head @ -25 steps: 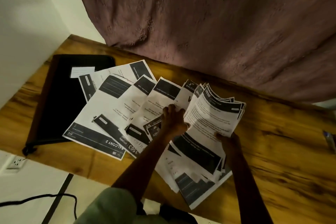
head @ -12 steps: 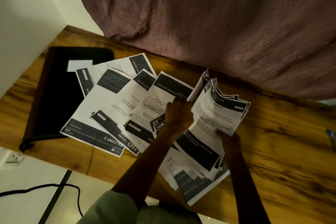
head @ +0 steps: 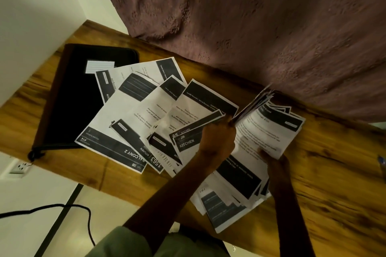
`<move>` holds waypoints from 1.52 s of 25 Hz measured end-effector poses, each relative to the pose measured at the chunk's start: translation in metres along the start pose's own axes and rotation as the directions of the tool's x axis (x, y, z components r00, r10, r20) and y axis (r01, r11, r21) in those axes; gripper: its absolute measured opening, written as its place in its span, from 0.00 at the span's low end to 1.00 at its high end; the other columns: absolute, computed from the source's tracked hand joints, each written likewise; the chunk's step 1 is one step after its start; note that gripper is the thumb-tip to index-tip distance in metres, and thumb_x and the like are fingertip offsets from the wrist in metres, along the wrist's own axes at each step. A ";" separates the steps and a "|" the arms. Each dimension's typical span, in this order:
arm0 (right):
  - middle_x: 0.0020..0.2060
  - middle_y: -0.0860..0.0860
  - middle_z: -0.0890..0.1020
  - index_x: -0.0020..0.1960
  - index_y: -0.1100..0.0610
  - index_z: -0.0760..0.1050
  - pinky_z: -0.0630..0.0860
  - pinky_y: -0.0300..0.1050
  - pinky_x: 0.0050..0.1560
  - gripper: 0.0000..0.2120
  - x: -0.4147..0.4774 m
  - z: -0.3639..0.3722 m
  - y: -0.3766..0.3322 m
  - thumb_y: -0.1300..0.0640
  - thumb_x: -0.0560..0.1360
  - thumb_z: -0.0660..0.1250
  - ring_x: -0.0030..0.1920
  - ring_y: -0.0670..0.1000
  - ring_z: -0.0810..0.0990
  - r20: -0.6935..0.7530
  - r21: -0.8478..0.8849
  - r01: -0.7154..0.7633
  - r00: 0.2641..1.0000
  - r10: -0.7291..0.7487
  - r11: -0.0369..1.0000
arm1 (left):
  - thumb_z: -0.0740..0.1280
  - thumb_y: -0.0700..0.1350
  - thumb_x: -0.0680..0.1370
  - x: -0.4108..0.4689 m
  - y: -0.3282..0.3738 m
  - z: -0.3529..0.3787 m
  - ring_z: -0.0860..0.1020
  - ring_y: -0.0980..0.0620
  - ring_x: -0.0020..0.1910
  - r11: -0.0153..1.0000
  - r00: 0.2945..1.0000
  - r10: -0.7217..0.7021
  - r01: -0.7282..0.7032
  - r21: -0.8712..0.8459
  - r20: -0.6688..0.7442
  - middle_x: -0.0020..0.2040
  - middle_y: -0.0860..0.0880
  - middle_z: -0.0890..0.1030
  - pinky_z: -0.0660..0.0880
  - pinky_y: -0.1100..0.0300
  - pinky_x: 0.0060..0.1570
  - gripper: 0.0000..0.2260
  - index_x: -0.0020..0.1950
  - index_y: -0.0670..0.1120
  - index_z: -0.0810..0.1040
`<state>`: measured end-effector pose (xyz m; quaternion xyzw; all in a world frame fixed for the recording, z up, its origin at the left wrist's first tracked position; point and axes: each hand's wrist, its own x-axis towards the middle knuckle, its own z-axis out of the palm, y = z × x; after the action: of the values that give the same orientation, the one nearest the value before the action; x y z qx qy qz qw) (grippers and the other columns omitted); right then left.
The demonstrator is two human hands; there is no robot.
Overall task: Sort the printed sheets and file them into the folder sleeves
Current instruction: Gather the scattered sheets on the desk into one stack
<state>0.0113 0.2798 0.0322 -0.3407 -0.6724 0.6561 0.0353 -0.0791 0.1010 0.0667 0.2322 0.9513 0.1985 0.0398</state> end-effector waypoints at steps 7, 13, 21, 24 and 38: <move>0.54 0.50 0.83 0.57 0.46 0.76 0.77 0.59 0.58 0.17 0.017 -0.022 -0.061 0.58 0.71 0.74 0.58 0.59 0.81 0.273 -0.456 0.056 0.959 0.080 0.888 | 0.62 0.49 0.83 -0.118 0.017 0.017 0.76 0.58 0.60 0.592 0.853 -0.504 0.458 -0.663 0.140 0.66 0.54 0.73 0.75 0.70 0.51 0.14 0.69 0.50 0.69; 0.67 0.58 0.75 0.70 0.59 0.69 0.70 0.45 0.59 0.22 0.033 0.024 -0.037 0.63 0.77 0.69 0.66 0.60 0.75 0.461 -0.759 0.275 0.867 0.188 0.590 | 0.62 0.55 0.80 -0.156 0.018 0.072 0.59 0.49 0.75 0.637 0.773 -0.590 0.623 -0.454 0.233 0.75 0.51 0.62 0.57 0.51 0.75 0.26 0.76 0.52 0.60; 0.62 0.57 0.80 0.66 0.56 0.73 0.79 0.56 0.56 0.20 0.053 0.015 -0.003 0.63 0.75 0.71 0.58 0.59 0.81 0.467 -0.655 0.221 0.870 0.157 0.722 | 0.68 0.52 0.78 -0.147 0.032 0.089 0.41 0.38 0.79 0.428 0.601 -0.780 0.717 -0.550 0.176 0.80 0.47 0.42 0.57 0.35 0.75 0.24 0.72 0.55 0.64; 0.59 0.56 0.81 0.64 0.56 0.74 0.81 0.49 0.46 0.18 0.056 0.014 -0.001 0.63 0.75 0.71 0.51 0.55 0.83 0.480 -0.631 0.211 0.862 0.162 0.747 | 0.68 0.55 0.79 -0.141 0.029 0.083 0.48 0.39 0.79 0.400 0.551 -0.813 0.762 -0.508 0.187 0.79 0.46 0.48 0.58 0.40 0.76 0.21 0.70 0.51 0.69; 0.52 0.53 0.80 0.64 0.59 0.74 0.78 0.50 0.49 0.19 0.060 0.012 -0.001 0.64 0.74 0.72 0.50 0.56 0.80 0.460 -0.614 0.179 0.872 0.165 0.769 | 0.67 0.48 0.80 -0.125 0.056 0.060 0.76 0.53 0.56 0.599 0.695 -0.719 0.600 -0.530 -0.026 0.67 0.51 0.67 0.78 0.63 0.45 0.28 0.75 0.53 0.57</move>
<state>-0.0413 0.2998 0.0077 -0.1523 -0.8424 0.4516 -0.2514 0.0658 0.1117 0.0315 -0.1818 0.8848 0.4257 0.0537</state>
